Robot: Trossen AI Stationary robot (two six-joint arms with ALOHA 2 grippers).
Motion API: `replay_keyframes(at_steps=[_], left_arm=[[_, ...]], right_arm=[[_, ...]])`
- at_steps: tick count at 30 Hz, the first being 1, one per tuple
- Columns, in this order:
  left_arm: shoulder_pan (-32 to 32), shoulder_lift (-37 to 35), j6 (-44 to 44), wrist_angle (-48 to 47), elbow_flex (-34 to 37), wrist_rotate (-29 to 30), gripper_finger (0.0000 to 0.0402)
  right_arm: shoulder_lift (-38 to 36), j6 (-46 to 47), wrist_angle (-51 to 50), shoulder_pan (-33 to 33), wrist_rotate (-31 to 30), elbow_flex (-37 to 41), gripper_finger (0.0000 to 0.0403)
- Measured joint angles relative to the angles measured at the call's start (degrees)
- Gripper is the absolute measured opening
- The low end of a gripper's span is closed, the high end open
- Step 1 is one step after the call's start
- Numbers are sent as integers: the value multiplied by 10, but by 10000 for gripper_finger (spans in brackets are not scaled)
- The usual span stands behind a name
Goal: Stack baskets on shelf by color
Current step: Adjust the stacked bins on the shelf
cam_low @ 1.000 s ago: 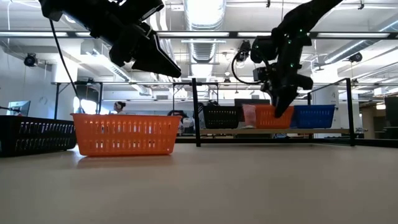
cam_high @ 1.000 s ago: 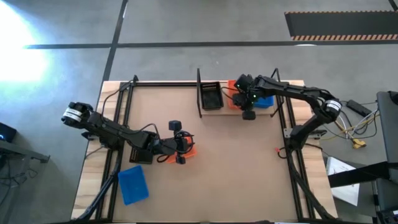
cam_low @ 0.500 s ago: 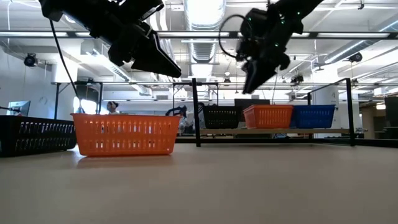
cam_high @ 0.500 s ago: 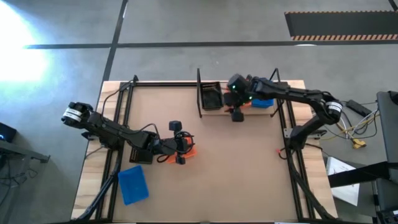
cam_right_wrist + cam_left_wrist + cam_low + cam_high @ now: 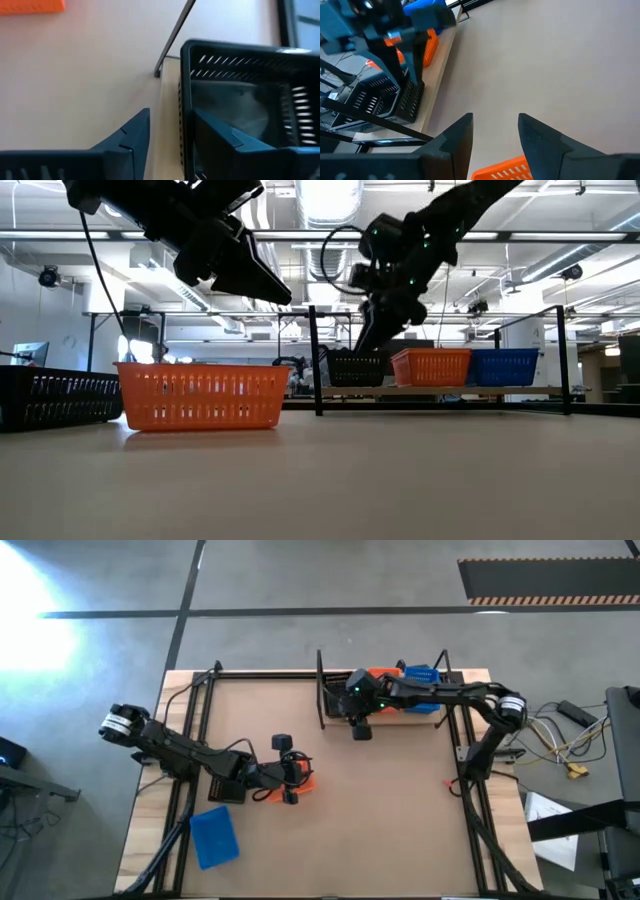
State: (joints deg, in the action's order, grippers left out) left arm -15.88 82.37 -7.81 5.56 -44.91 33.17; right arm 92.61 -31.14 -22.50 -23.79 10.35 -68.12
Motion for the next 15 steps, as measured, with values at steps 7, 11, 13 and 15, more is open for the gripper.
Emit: replay_keyframes(at_steps=[7, 11, 13, 15], left_arm=[[0, 0, 0, 0, 0, 0, 141], [0, 0, 0, 0, 0, 0, 141], [0, 0, 1, 0, 0, 0, 141], [0, 0, 1, 0, 0, 0, 141]], right_arm=[[23, 4, 1, -4, -19, 0, 85], [18, 15, 1, -10, -33, 0, 36], [15, 28, 3, -15, -33, 0, 17], [14, 44, 5, -23, -33, 0, 13]])
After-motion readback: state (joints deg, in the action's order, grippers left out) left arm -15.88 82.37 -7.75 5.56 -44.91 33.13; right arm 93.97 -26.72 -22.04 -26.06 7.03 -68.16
